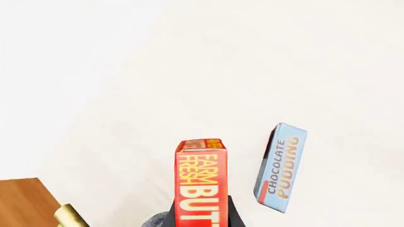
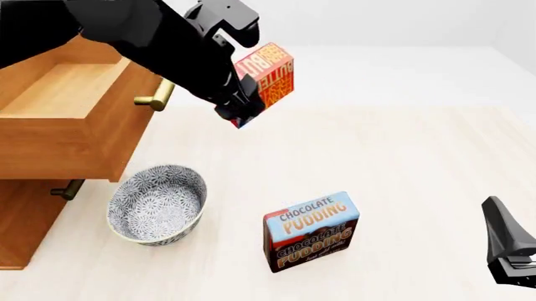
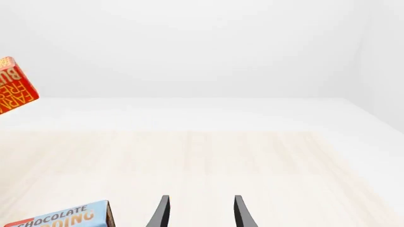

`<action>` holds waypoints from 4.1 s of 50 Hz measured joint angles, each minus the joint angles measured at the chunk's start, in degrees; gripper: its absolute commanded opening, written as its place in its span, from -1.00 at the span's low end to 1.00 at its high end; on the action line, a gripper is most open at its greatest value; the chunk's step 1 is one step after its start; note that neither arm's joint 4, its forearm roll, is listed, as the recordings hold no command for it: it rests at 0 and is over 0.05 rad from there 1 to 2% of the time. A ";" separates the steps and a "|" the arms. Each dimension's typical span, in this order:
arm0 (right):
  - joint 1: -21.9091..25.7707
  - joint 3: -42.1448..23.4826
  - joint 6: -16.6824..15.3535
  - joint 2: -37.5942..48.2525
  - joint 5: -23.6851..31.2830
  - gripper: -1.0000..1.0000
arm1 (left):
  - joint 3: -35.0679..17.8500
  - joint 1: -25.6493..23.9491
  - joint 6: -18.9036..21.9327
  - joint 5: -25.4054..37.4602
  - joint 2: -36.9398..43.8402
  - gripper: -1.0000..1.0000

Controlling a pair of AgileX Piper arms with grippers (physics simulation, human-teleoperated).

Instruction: Put the butter at the back in the top drawer of the cabinet and close it.

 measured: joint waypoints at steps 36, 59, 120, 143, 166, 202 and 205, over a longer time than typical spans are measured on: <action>0.01 0.00 0.00 0.00 0.00 1.00 | 3.48 3.75 2.11 1.27 -6.03 -1.00; 0.01 0.00 0.00 0.00 0.00 1.00 | 3.57 3.83 2.17 1.31 -6.18 -1.00; 0.00 0.00 0.00 -0.01 0.00 1.00 | 0.24 26.26 9.22 18.42 -30.36 -1.00; 0.00 0.00 0.00 -0.01 0.00 1.00 | -4.39 31.11 4.23 18.17 -23.94 -1.00; 0.00 0.00 0.00 0.00 0.00 1.00 | -3.15 35.53 0.16 15.97 -19.07 -1.00; 0.00 0.00 -0.01 0.00 0.00 1.00 | 1.47 38.85 -2.19 12.16 -15.51 -1.00; 0.00 0.00 0.00 0.00 0.00 1.00 | 1.84 39.16 -2.29 11.83 -15.24 -1.00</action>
